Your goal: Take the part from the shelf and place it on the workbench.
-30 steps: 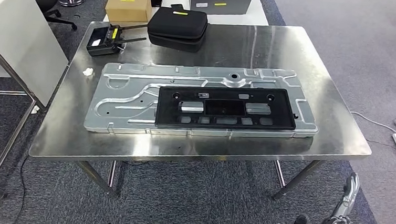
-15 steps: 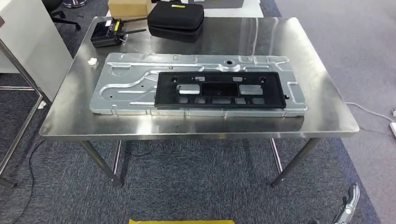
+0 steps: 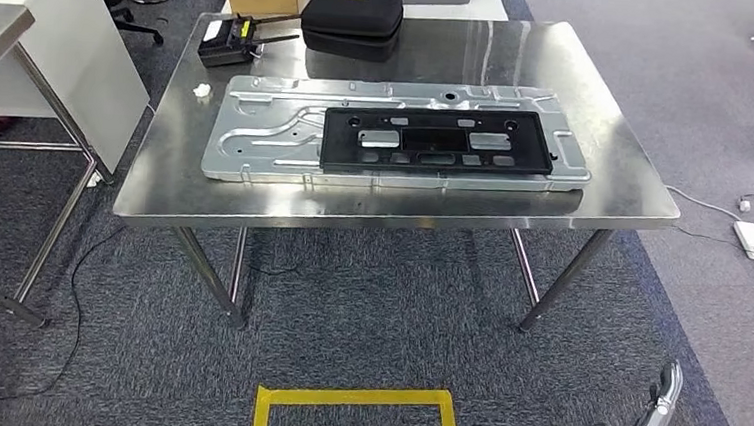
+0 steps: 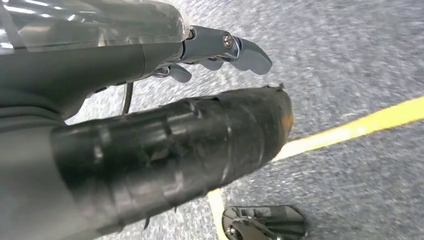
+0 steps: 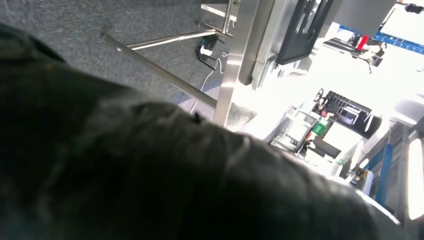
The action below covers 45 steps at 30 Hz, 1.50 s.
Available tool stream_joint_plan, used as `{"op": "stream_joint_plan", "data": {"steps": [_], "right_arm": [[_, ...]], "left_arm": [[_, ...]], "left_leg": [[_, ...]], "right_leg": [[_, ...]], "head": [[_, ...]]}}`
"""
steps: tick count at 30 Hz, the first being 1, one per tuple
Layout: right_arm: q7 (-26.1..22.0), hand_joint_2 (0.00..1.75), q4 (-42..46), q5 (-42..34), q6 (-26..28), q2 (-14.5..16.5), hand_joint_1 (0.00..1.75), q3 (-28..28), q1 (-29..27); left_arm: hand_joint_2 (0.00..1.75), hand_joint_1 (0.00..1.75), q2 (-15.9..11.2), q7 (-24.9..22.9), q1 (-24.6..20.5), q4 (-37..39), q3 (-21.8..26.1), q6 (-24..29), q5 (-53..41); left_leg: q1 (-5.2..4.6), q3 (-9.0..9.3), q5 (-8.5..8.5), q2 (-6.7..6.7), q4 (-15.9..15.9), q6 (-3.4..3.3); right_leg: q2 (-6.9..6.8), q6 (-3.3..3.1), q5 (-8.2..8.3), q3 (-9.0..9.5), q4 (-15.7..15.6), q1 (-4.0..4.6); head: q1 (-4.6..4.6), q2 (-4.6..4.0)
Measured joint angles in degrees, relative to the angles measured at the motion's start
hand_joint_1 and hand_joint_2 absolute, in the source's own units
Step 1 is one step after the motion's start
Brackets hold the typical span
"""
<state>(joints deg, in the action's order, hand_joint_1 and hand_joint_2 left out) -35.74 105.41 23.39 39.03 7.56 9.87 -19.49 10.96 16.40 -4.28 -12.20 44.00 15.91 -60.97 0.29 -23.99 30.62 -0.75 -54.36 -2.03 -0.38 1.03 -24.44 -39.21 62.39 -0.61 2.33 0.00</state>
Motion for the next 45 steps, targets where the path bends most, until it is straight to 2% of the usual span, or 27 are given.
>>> {"op": "stream_joint_plan", "data": {"steps": [2,3,4,5,8,9,12,14,16,18,19,20,21,23,24,26,29,31,33,34,35,36,38,40,41,43,45], "right_arm": [[0.05,0.0,-0.3,-0.3,-0.28,-0.01,0.0,-0.2,-0.09],[0.1,0.0,-0.45,-0.45,-0.36,-0.02,0.0,-0.31,-0.1],[0.21,0.0,-0.63,-0.63,-0.42,-0.02,0.0,-0.49,-0.12],[0.3,0.0,-0.79,-0.86,-0.43,-0.02,0.0,-0.71,-0.15],[0.5,0.0,-1.15,-1.66,-0.47,-0.02,0.0,-1.62,-0.13],[0.52,0.0,-1.27,-1.9,-0.48,-0.02,0.0,-2.05,-0.12],[0.5,0.0,-1.94,-2.71,-0.85,0.0,0.0,-3.99,-0.18],[0.35,0.0,-2.73,-3.39,-1.82,0.28,0.0,-6.18,-0.09],[-0.19,0.0,-3.78,-4.07,-3.14,0.91,0.0,-8.82,0.07],[-0.85,0.0,-4.93,-4.52,-4.17,1.51,0.0,-11.1,0.14],[-0.99,0.0,-5.49,-4.61,-4.67,1.8,0.0,-12.11,0.16],[-0.97,0.0,-6.14,-4.65,-5.34,2.18,0.0,-13.29,0.25],[-0.86,0.0,-6.87,-4.65,-6.14,2.66,0.0,-14.68,0.44],[-0.91,0.0,-8.61,-5.03,-8.54,3.83,0.0,-17.97,1.1],[-1.21,0.0,-9.78,-5.49,-10.26,4.41,0.0,-20.01,1.69],[-2.2,0.0,-13.2,-6.54,-14.74,5.54,0.0,-25.31,3.57],[-3.52,0.0,-20.63,-6.66,-20.3,6.9,0.0,-36.22,6.9],[-3.86,0.0,-26.12,-6.14,-21.9,7.09,0.0,-42.96,8.97],[-3.93,0.0,-32.69,-5.39,-22.49,7.08,0.0,-49.1,11.23],[-3.93,0.0,-36.28,-4.9,-22.37,7.01,0.0,-51.98,12.25],[-3.92,0.0,-39.76,-4.4,-22.07,6.86,0.0,-54.51,13.11],[-3.91,0.0,-43.43,-3.8,-21.41,6.57,0.0,-56.91,13.92],[-3.73,0.0,-51.19,-2.31,-19.39,5.7,0.0,-61.18,15.61],[-3.24,0.0,-57.91,-0.89,-17.34,4.95,0.0,-64.3,17.16],[-2.96,0.0,-60.55,-0.42,-16.63,4.7,0.0,-65.49,17.71],[-2.53,0.0,-64.95,0.17,-15.78,4.24,0.0,-67.37,18.51],[-1.11,0.0,-69.23,1.21,-14.62,3.75,0.0,-68.97,19.37]], "left_arm": [[0.0,0.0,0.01,0.08,0.02,0.0,0.06,0.08,0.04],[0.0,0.0,0.01,0.09,0.03,0.0,0.09,0.1,0.07],[0.0,0.0,0.02,0.1,0.08,0.0,0.12,0.11,0.11],[0.0,0.0,0.02,0.1,0.13,0.0,0.14,0.11,0.16],[0.0,0.0,0.08,0.14,0.13,0.0,0.15,0.12,0.23],[0.0,0.0,0.1,0.16,0.12,0.0,0.16,0.13,0.23],[0.0,0.0,0.16,0.21,0.07,0.0,0.23,0.16,0.28],[0.0,0.0,0.21,0.21,0.01,0.0,0.31,0.21,0.32],[0.0,0.0,0.21,0.22,0.02,0.0,0.49,0.24,0.34],[0.0,0.0,0.25,0.23,0.14,0.0,0.77,0.25,0.34],[0.0,0.0,0.27,0.23,0.22,0.0,0.9,0.25,0.34],[0.0,0.0,0.28,0.22,0.3,0.0,1.02,0.26,0.35],[0.0,0.0,0.3,0.22,0.35,0.0,1.12,0.27,0.36],[0.0,0.0,0.29,0.21,0.36,0.0,1.28,0.28,0.38],[0.0,0.0,0.29,0.21,0.36,0.0,1.4,0.29,0.38],[0.0,0.0,0.29,0.24,0.35,0.0,1.73,0.29,0.37],[0.0,0.0,0.46,0.24,0.29,0.0,2.3,0.29,0.25],[0.0,0.0,0.63,0.22,0.33,0.0,2.58,0.29,0.09],[0.0,0.0,0.71,0.2,0.47,0.0,2.78,0.29,-0.13],[0.0,0.0,0.73,0.16,0.55,0.0,2.89,0.29,-0.22],[0.0,0.0,0.75,0.12,0.59,0.0,3.01,0.29,-0.26],[0.0,0.0,0.79,0.09,0.6,0.0,3.13,0.29,-0.27],[0.0,0.0,0.91,0.05,0.53,0.0,3.39,0.29,-0.27],[0.0,0.0,1.04,0.07,0.41,0.0,3.68,0.29,-0.27],[0.0,0.0,1.1,0.08,0.31,0.0,3.82,0.29,-0.27],[0.0,0.0,1.2,0.09,0.13,0.0,4.02,0.28,-0.27],[0.0,0.0,1.25,0.1,0.01,0.0,4.13,0.28,-0.29]], "left_leg": [[-0.06,-1.27,-0.87,-0.33,-0.24,-0.32],[-0.09,-1.91,-1.22,-0.49,-0.44,-0.32],[-0.11,-2.57,-1.49,-0.66,-0.73,-0.27],[-0.12,-3.14,-1.67,-0.84,-1.06,-0.2],[-0.22,-4.22,-1.75,-1.33,-2.31,0.19],[-0.33,-4.45,-1.71,-1.46,-2.68,0.43],[-0.5,-4.8,-1.83,-1.77,-3.04,1.28],[-0.34,-5.21,-1.01,-1.39,-3.95,1.89],[-0.12,-7.31,2.03,-0.45,-8.43,2.41],[0.01,-10.83,5.62,0.08,-16.04,2.75],[0.04,-11.98,6.22,0.13,-18.58,2.81],[0.06,-12.28,5.78,0.15,-19.36,2.79],[0.06,-11.4,4.21,0.24,-17.64,2.64],[0.0,-7.58,0.19,1.39,-9.78,1.94],[-0.04,-6.0,-1.03,2.2,-6.2,1.6],[-0.24,-4.83,-1.58,3.18,-3.05,1.17],[-0.05,-4.7,-2.44,2.3,-2.09,0.51],[0.31,-4.65,-3.19,1.49,-1.34,-0.15],[0.19,-5.01,-3.39,0.5,-1.32,-0.44],[0.15,-5.17,-3.4,-0.04,-1.41,-0.44],[0.12,-5.27,-3.38,-0.52,-1.51,-0.42],[0.13,-5.33,-3.32,-0.96,-1.64,-0.35],[0.14,-5.35,-3.04,-1.82,-2.04,0.01],[-0.05,-5.42,-2.64,-2.56,-2.47,0.66],[-0.13,-5.41,-2.5,-2.82,-2.59,0.98],[-0.17,-5.22,-2.33,-3.21,-2.65,1.61],[0.04,-5.6,-0.98,-2.37,-4.14,2.26]], "right_leg": [[0.11,0.48,-5.16,-2.38,7.36,-0.14],[0.12,0.66,-6.93,-3.23,10.67,-0.15],[0.12,0.77,-7.64,-3.1,12.28,-0.16],[0.1,0.78,-7.31,-1.77,11.59,-0.16],[-0.51,0.29,-4.44,6.04,0.72,-0.02],[-0.69,-0.08,-4.04,7.52,-1.9,0.12],[-0.44,-1.13,-3.81,7.77,-3.31,0.39],[-0.21,-1.92,-3.35,7.68,-3.74,0.19],[-0.03,-2.63,-2.88,7.42,-4.07,0.0],[0.37,-2.9,-2.61,6.88,-4.01,0.06],[0.67,-2.92,-2.51,6.67,-3.92,0.11],[1.04,-2.89,-2.44,6.51,-3.82,0.16],[1.46,-2.83,-2.38,6.44,-3.72,0.21],[2.27,-2.6,-2.23,6.42,-3.61,0.29],[2.66,-2.39,-2.11,6.3,-3.53,0.37],[3.34,-1.73,-1.68,5.88,-3.52,0.3],[3.67,-0.66,-1.48,5.51,-3.42,0.19],[2.46,-0.17,-3.98,3.84,0.1,0.23],[1.38,0.29,-7.87,0.45,7.23,0.01],[1.18,0.51,-8.95,-0.87,10.22,-0.12],[1.04,0.68,-9.07,-1.39,11.59,-0.23],[0.86,0.79,-8.04,-0.66,10.57,-0.33],[-0.22,0.71,-4.69,3.45,3.13,-0.45],[-1.27,0.2,-2.77,6.65,-2.96,-0.18],[-1.42,-0.12,-2.78,7.01,-3.79,0.02],[-0.76,-0.79,-2.6,6.94,-3.78,0.16],[-0.19,-1.56,-2.27,6.9,-4.13,-0.03]], "head": [[0.01,0.0],[-0.01,0.0],[-0.01,0.0],[-0.01,0.0],[-0.02,0.0],[-0.03,0.0],[-0.06,0.0],[-0.07,0.0],[-0.11,0.0],[-0.13,0.0],[-0.13,0.0],[-0.13,0.0],[-0.13,0.0],[-0.12,0.0],[-0.11,0.0],[-0.1,0.0],[-0.1,0.0],[0.0,0.0],[0.09,0.0],[0.09,0.0],[0.09,0.0],[0.09,0.0],[0.09,0.0],[0.05,0.0],[0.03,0.0],[0.02,0.0],[-0.02,0.0]]}}
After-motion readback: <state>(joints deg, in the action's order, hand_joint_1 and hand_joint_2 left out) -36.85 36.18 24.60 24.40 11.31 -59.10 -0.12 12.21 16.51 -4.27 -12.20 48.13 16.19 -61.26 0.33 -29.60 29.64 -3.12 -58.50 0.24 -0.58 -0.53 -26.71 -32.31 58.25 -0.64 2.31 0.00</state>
